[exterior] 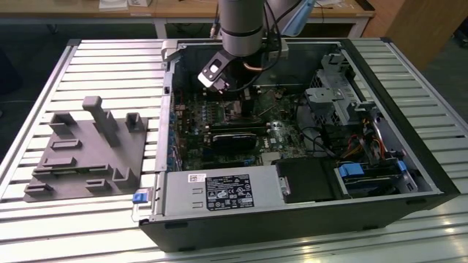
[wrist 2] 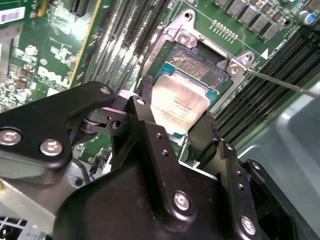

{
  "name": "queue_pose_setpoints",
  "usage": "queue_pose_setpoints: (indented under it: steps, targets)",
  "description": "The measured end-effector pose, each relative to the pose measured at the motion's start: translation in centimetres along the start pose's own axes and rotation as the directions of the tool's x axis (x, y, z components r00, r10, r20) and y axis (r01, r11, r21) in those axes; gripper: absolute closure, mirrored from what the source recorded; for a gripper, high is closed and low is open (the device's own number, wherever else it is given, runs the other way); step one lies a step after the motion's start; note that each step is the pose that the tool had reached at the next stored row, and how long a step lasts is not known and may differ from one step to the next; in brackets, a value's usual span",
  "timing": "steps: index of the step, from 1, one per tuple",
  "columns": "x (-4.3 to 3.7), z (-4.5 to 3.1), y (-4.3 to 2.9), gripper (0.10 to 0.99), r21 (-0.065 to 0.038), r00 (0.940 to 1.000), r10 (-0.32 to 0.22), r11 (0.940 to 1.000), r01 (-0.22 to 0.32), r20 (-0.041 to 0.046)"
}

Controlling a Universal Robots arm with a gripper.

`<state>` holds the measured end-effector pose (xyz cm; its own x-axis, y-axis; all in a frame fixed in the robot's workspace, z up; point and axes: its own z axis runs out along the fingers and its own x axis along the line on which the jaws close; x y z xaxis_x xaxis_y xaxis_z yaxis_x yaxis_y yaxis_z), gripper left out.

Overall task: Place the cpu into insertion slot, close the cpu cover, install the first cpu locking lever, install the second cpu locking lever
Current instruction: 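Place the cpu into insertion slot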

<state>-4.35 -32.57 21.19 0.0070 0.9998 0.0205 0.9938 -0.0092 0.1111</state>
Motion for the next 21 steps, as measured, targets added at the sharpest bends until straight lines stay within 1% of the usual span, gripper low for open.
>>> queue_pose_setpoints:
  steps: [5, 10, 16, 21]
  targets:
    - [0.28, 0.42, -0.41, 0.545, 0.000, 1.0000, 0.002, 1.0000, -0.002, 0.0035]
    - [0.44, 1.02, -0.63, 0.545, 0.000, 1.0000, 0.003, 1.0000, -0.003, 0.0079]
    - [0.47, 1.64, -0.81, 0.545, 0.000, 0.9999, 0.007, 1.0000, -0.007, 0.0087]
    - [0.46, 1.90, -0.86, 0.545, 0.000, 0.9999, 0.008, 1.0000, -0.008, 0.0092]
